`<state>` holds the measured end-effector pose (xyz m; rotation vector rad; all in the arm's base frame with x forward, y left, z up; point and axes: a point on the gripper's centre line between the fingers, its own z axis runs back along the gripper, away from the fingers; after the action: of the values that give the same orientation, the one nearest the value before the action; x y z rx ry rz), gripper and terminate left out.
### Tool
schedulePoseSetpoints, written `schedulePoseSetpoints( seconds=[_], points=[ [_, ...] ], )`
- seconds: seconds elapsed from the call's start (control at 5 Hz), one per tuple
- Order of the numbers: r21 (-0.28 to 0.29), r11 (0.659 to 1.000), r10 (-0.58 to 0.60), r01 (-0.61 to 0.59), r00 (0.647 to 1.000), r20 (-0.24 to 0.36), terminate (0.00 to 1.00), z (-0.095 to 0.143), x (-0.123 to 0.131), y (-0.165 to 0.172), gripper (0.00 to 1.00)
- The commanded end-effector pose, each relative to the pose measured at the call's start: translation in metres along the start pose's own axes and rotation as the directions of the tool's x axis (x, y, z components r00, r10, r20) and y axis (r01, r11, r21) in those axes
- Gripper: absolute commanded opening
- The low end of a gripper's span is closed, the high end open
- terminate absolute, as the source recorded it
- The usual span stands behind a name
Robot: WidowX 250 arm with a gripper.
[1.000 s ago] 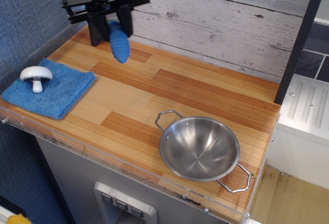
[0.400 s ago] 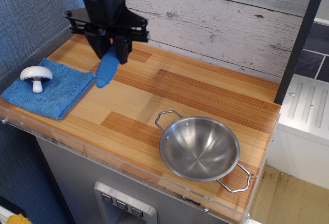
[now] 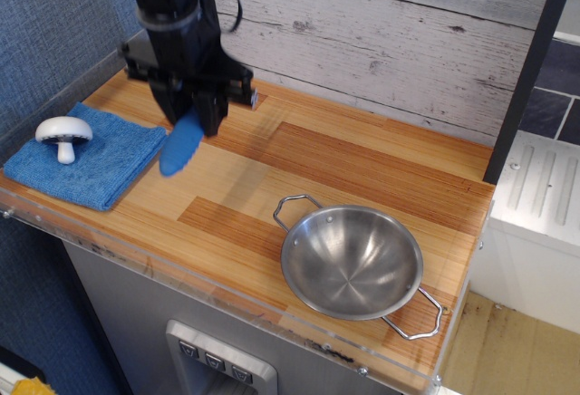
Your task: Pick up the blue fork and keep it in the near end center
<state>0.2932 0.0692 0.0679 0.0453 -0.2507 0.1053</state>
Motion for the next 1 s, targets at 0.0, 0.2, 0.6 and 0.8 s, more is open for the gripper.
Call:
schedulePoseSetpoints(
  seconds=[0.0,0.2,0.6,0.8],
  points=[
    [0.010,0.999,-0.048,0.048,0.999,-0.024,0.00,-0.013,-0.003,0.010,0.00],
    [0.015,0.997,-0.069,0.070,0.996,-0.051,0.00,-0.024,-0.007,0.011,0.00],
    [-0.021,0.992,-0.129,0.127,0.987,-0.094,0.00,-0.045,-0.014,0.006,0.00],
    [-0.036,0.993,-0.120,0.117,0.986,-0.114,0.00,-0.049,-0.017,0.006,0.00]
  ],
)
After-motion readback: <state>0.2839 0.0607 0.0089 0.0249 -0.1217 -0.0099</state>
